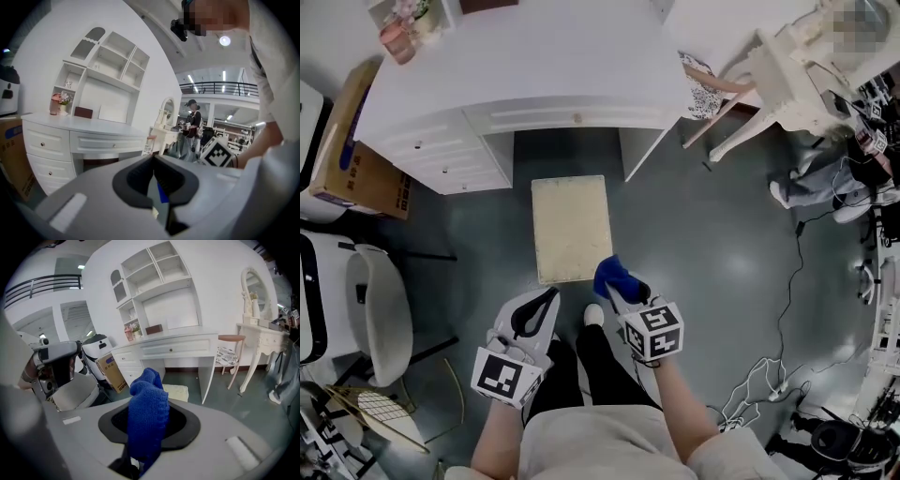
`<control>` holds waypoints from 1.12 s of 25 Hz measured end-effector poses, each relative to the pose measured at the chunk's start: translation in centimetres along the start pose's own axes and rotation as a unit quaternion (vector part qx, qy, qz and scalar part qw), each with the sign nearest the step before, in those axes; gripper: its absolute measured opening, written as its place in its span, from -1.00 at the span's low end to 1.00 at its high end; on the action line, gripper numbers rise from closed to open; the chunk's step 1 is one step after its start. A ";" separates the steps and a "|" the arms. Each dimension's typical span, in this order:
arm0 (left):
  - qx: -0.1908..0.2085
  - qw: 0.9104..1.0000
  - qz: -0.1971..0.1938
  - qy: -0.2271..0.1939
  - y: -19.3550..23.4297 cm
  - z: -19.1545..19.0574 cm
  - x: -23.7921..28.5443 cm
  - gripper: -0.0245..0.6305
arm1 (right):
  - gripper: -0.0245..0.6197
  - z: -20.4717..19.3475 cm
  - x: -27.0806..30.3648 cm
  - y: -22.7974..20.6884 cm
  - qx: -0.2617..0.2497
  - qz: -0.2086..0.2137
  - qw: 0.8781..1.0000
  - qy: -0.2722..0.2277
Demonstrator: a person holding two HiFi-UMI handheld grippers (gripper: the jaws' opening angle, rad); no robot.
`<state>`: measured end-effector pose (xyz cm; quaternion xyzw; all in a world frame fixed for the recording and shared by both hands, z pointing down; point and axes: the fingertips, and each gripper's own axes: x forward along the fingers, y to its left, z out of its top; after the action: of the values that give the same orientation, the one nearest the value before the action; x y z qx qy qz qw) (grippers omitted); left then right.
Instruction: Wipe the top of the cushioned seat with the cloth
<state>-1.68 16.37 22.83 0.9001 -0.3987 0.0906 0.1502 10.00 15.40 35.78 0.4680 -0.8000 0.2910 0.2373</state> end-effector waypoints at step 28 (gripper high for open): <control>0.075 0.992 0.028 -0.098 -3.5 13.4 -5.9 -0.93 | -0.54 16.9 -16.2 8.4 -0.092 0.036 0.975 -0.199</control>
<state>-2.40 18.05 7.92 0.9018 -0.4287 0.0359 0.0403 8.07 16.94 11.00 0.4638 -0.8708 0.1251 0.1049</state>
